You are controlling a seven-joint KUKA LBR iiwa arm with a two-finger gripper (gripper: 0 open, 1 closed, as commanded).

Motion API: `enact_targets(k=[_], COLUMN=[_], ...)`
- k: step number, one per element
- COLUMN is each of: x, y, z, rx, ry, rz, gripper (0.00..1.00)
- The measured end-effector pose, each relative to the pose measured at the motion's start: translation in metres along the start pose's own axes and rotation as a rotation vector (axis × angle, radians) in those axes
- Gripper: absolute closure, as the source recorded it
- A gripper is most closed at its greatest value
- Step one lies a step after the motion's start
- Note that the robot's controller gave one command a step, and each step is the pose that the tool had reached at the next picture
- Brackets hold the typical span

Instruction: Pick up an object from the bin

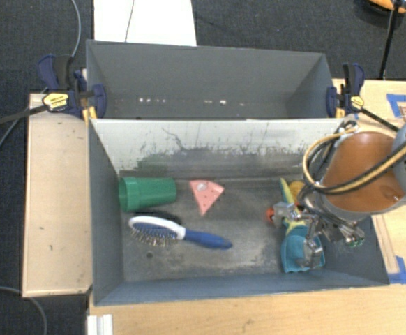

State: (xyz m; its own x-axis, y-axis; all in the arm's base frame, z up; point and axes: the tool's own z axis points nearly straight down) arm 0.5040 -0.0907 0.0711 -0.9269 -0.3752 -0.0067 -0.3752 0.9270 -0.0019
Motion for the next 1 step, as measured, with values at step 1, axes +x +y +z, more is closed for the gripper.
enact_targets(k=[1], x=[-0.0016], y=[0.0007], z=[0.0007], rx=[0.000], ry=[0.001], rz=[-0.094], gripper=[0.00])
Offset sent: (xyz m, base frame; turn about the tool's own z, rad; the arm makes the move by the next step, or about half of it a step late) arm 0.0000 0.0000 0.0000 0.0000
